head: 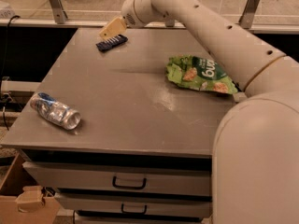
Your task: Pick rxbar blueberry
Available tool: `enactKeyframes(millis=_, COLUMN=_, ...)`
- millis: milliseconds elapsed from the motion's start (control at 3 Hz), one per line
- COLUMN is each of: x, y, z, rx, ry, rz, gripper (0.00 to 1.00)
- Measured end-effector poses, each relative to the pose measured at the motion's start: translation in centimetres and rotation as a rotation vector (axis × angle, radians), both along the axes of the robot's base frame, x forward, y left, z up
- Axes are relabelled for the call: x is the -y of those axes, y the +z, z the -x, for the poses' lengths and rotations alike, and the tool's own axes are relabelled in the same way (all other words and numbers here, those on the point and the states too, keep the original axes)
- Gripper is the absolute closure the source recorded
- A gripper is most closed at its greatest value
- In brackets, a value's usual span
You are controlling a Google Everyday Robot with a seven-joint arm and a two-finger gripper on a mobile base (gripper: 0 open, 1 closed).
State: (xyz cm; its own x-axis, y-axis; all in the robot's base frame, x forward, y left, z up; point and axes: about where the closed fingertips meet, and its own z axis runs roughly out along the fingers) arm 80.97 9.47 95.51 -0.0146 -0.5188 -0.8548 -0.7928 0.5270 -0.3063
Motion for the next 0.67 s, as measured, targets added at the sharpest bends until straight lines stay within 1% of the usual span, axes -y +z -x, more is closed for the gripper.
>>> enactKeyframes(millis=333, x=-2.0, y=-2.4, z=-2.9, rx=-0.064, ry=-0.093, rz=-0.060, gripper=0.00)
enactKeyframes(millis=667, x=-2.4, y=-4.8, z=-4.9, rx=-0.123, ry=-0.171, rz=-0.062, gripper=0.00)
